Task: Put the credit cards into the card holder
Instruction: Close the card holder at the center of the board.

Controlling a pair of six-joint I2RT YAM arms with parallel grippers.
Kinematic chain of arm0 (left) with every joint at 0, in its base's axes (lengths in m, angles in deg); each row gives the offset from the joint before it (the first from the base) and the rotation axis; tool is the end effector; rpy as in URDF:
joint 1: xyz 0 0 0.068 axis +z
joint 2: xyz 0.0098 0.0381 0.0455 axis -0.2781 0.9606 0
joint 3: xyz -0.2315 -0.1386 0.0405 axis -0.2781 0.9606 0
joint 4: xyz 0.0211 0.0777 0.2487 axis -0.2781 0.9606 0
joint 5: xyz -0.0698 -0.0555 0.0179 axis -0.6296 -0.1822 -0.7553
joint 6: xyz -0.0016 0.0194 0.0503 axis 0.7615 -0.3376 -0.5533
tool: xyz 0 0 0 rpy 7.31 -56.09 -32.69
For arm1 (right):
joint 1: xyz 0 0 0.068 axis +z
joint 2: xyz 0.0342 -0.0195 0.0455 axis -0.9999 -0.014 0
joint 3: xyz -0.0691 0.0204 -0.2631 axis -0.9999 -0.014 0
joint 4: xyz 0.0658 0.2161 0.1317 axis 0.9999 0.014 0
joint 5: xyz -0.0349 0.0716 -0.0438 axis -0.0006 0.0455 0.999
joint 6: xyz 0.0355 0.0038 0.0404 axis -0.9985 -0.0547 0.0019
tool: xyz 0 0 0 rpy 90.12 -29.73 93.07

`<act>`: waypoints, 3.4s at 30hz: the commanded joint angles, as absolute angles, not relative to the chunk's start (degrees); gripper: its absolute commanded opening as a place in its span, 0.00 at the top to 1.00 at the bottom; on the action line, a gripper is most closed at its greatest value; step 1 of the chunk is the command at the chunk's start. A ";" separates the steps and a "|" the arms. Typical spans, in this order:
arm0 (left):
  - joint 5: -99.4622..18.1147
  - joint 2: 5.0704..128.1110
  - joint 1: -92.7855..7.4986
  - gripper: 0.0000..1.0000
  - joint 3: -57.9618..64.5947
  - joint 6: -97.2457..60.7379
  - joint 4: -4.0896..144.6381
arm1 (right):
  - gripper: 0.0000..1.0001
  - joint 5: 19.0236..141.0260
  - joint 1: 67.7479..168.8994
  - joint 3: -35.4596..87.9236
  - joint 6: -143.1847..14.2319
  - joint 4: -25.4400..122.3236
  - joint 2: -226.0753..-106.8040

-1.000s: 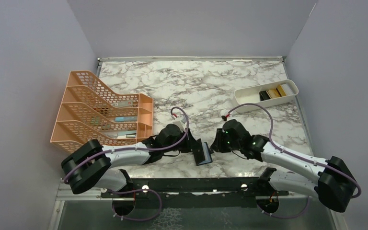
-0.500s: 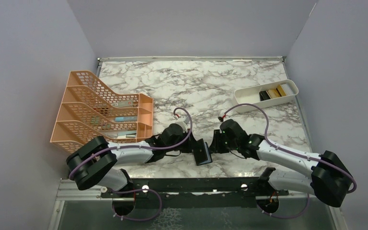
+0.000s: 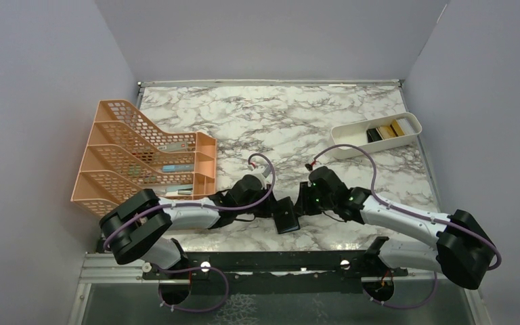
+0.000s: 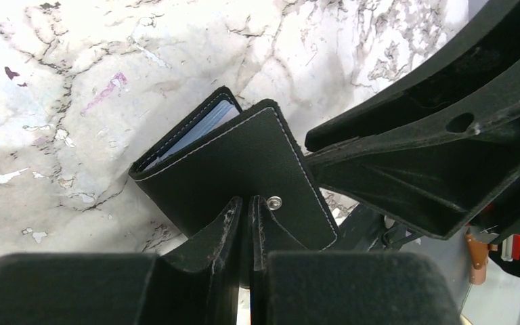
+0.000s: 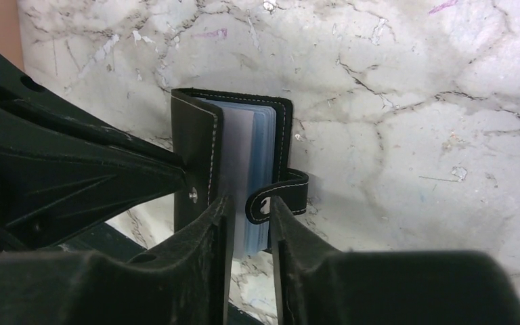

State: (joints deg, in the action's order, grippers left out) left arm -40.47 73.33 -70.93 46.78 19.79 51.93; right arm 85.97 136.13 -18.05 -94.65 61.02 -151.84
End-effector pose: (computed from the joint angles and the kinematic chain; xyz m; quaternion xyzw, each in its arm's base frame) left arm 0.1515 -0.2233 0.1546 0.0730 0.8742 -0.4140 0.2430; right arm 0.1511 0.1632 0.1818 -0.0862 0.9304 0.2483 0.2554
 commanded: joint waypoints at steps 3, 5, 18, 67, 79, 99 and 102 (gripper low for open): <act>-39.18 75.36 -71.05 0.88 44.69 17.73 53.23 | 0.83 90.72 136.57 -16.60 -94.40 63.24 -151.62; -39.04 75.75 -71.08 0.88 44.60 17.49 53.43 | 0.89 91.63 136.57 -16.58 -94.21 63.93 -150.96; -39.53 79.09 -71.16 0.84 43.50 16.22 54.18 | 0.99 88.27 136.57 -17.65 -94.36 61.48 -149.61; -41.72 80.74 -71.14 0.83 43.94 17.89 53.10 | 0.75 64.46 125.14 -27.96 -99.44 44.40 -153.12; -41.58 81.39 -71.25 0.83 43.70 17.89 53.11 | 0.77 70.91 125.10 -25.47 -98.25 52.58 -146.72; -41.73 82.37 -71.25 0.83 43.38 18.15 53.19 | 0.81 67.89 124.97 -26.57 -99.66 47.80 -152.94; -41.88 82.54 -71.26 0.83 43.06 18.26 53.15 | 0.82 67.74 124.97 -26.70 -100.01 47.36 -152.84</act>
State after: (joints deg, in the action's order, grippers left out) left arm -41.58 80.57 -70.91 43.43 18.77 50.71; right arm 68.97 124.99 -25.92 -99.20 49.69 -152.69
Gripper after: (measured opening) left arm 0.170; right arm 0.184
